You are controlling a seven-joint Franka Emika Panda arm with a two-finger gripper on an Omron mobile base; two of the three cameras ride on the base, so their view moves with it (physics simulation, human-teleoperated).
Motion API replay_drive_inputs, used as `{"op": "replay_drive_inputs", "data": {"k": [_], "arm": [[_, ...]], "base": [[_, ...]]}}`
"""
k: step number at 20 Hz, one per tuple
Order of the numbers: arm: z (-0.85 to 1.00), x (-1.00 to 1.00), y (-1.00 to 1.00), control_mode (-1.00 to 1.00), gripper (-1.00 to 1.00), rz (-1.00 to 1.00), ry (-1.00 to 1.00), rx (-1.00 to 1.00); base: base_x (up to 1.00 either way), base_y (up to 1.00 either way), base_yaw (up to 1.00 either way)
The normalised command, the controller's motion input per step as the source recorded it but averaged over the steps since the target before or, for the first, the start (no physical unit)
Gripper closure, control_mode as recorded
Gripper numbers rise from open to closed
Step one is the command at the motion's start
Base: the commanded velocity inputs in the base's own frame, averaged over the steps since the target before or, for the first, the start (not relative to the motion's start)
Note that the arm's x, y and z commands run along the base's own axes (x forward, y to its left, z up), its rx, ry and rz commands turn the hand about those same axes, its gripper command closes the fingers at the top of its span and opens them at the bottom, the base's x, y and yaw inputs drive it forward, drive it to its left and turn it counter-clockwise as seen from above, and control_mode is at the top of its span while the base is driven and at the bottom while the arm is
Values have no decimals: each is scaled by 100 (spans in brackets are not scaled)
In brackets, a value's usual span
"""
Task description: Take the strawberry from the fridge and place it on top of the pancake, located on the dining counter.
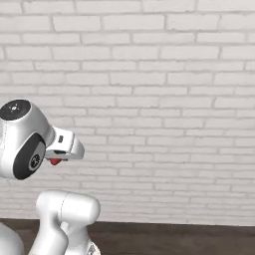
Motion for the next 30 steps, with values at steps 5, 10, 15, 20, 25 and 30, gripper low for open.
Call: {"op": "replay_drive_inputs", "data": {"k": [5,10,15,20,25,30], "arm": [[0,0,0,100,100,0,0,0],[0,0,0,100,100,0,0,0],[0,0,0,100,100,0,0,0],[0,0,0,100,100,0,0,0],[0,0,0,100,100,0,0,0],[0,0,0,100,100,0,0,0]], "base": [[0,-56,-85],[0,-57,-85],[8,-50,-77],[31,-38,-68],[72,-13,-55],[100,-1,-46]]}}
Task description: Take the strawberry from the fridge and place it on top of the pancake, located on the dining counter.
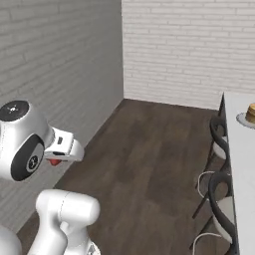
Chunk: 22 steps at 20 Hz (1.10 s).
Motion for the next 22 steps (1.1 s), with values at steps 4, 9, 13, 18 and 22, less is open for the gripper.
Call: {"op": "replay_drive_inputs", "data": {"k": [4,9,13,18,22], "arm": [[0,0,0,100,100,0,0,0],[0,0,0,100,100,0,0,0],[0,0,0,100,100,0,0,0],[0,0,0,100,100,0,0,0],[0,0,0,100,100,0,0,0]], "base": [[100,13,-52],[92,50,-66],[83,62,-72],[81,60,-73],[78,57,-75]]}}
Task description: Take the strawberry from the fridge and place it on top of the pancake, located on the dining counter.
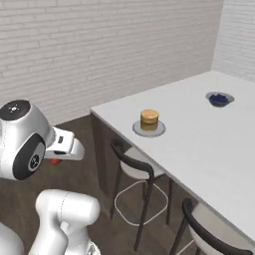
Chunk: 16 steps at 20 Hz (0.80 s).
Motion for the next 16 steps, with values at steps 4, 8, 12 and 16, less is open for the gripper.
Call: {"op": "replay_drive_inputs", "data": {"k": [4,8,12,16], "arm": [[0,0,0,100,100,0,0,0],[0,0,0,100,100,0,0,0],[0,0,0,100,100,0,0,0],[0,0,0,100,100,0,0,0]], "base": [[64,55,-76],[41,51,-77],[34,56,-75],[20,84,-55]]}}
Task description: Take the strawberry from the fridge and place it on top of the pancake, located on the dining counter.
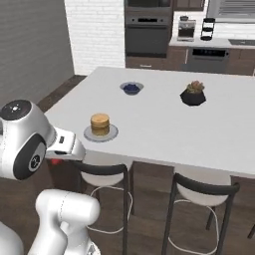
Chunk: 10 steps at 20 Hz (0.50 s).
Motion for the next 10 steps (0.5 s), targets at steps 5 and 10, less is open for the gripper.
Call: {"op": "replay_drive_inputs", "data": {"k": [5,10], "arm": [[0,0,0,100,100,0,0,0],[0,0,0,100,100,0,0,0]], "base": [[13,66,-19],[41,29,-1]]}}
